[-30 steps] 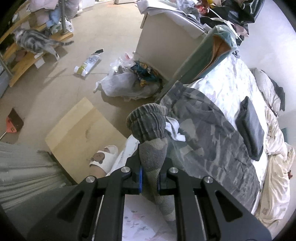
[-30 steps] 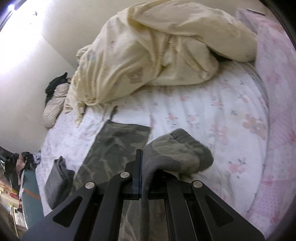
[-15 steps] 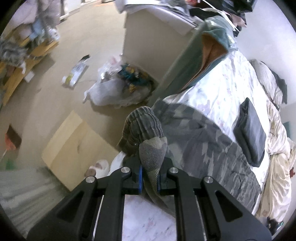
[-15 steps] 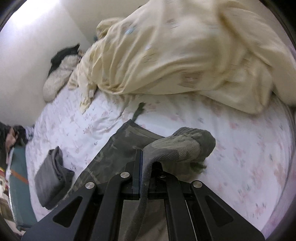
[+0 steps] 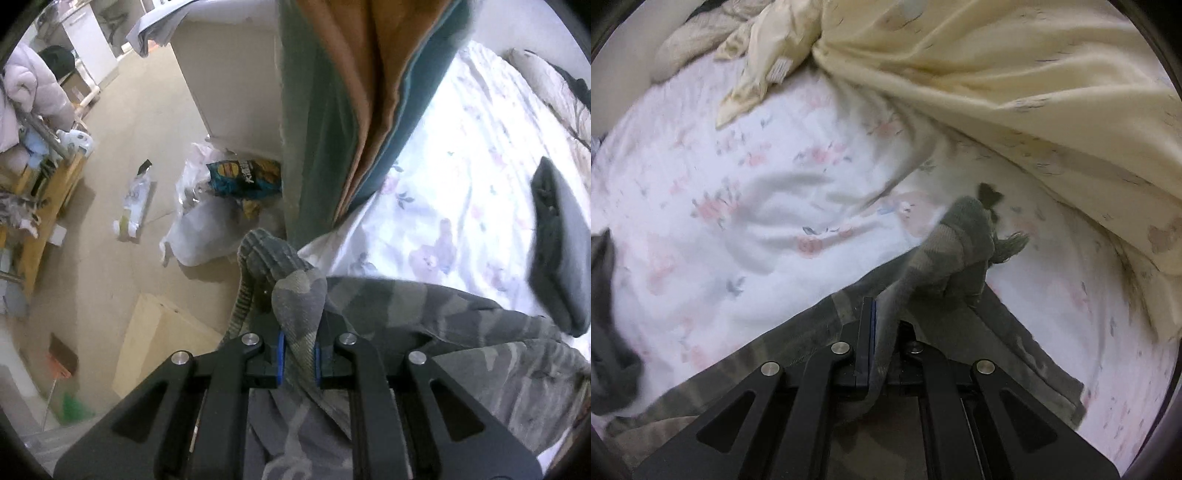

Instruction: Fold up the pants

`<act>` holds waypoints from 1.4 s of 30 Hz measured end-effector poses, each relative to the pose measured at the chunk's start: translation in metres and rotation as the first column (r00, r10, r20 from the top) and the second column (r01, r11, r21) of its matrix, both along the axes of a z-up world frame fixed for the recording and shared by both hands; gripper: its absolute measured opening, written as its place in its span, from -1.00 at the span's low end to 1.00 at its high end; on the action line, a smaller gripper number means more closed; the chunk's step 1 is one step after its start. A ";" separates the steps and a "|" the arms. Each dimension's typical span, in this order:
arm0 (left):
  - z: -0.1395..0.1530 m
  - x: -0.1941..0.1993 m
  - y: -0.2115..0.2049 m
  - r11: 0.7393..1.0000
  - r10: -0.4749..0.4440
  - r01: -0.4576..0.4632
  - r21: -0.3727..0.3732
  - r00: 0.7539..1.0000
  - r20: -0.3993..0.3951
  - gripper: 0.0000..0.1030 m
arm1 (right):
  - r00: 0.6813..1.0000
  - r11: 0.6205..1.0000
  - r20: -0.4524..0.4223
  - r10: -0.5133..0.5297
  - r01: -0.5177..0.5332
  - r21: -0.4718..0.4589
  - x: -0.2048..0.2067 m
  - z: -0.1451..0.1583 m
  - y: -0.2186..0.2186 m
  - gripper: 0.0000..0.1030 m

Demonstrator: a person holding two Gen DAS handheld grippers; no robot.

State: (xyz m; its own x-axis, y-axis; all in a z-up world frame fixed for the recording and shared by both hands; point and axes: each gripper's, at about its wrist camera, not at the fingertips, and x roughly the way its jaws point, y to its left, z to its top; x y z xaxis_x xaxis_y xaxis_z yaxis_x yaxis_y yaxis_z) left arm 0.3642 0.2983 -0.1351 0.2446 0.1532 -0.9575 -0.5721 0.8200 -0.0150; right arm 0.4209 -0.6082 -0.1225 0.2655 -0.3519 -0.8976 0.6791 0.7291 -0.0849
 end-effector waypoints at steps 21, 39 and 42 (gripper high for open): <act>0.056 -0.052 -0.031 0.959 -0.238 0.190 0.209 0.944 0.231 0.62 | 0.996 0.883 -0.032 0.081 -0.087 -0.461 -0.009 0.083 0.041 0.42; -0.035 0.010 -0.069 0.922 -0.371 0.365 0.127 0.928 0.027 0.61 | 0.385 0.382 -0.043 0.922 -0.922 -0.055 0.041 -0.014 0.394 0.39; -0.013 -0.011 -0.064 0.944 -0.327 0.323 0.072 0.944 0.046 0.61 | 0.319 0.320 -0.088 0.944 -0.948 -0.011 0.049 -0.030 0.422 0.38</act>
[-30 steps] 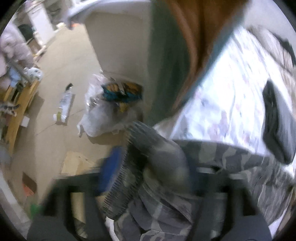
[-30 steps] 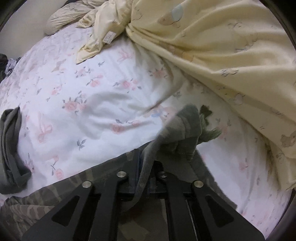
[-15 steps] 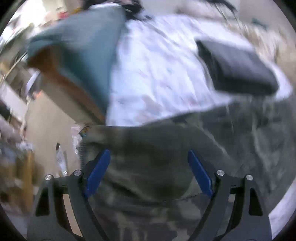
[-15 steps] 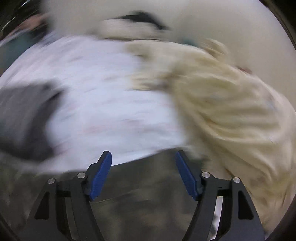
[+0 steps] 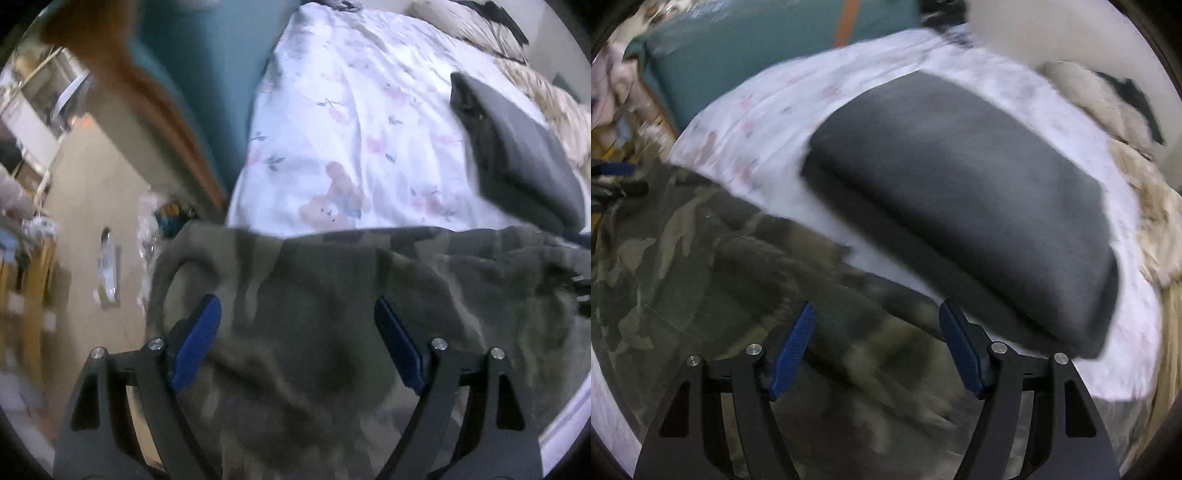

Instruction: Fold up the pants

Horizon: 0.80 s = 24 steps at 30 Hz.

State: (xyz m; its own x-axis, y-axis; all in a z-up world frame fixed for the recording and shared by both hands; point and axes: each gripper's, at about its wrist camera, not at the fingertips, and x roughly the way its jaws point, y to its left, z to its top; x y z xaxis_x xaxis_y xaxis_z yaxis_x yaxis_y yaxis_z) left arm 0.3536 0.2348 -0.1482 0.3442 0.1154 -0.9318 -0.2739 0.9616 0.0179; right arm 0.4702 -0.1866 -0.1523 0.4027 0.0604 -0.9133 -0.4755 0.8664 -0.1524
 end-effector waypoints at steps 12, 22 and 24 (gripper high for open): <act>0.003 -0.042 -0.007 0.999 -0.009 0.010 0.036 1.000 -0.023 0.67 | 0.993 0.993 0.085 0.076 -0.068 -0.096 -0.012 0.018 0.024 -0.94; -0.011 -0.037 -0.026 0.993 -0.076 0.076 0.092 0.997 -0.009 0.67 | 0.995 0.990 0.033 -0.093 0.096 -0.100 0.028 -0.018 0.018 -0.60; -0.010 -0.040 -0.038 0.989 -0.136 0.134 0.057 0.990 0.027 0.67 | 0.981 0.983 0.059 -0.184 0.185 0.001 0.015 0.002 -0.007 -0.06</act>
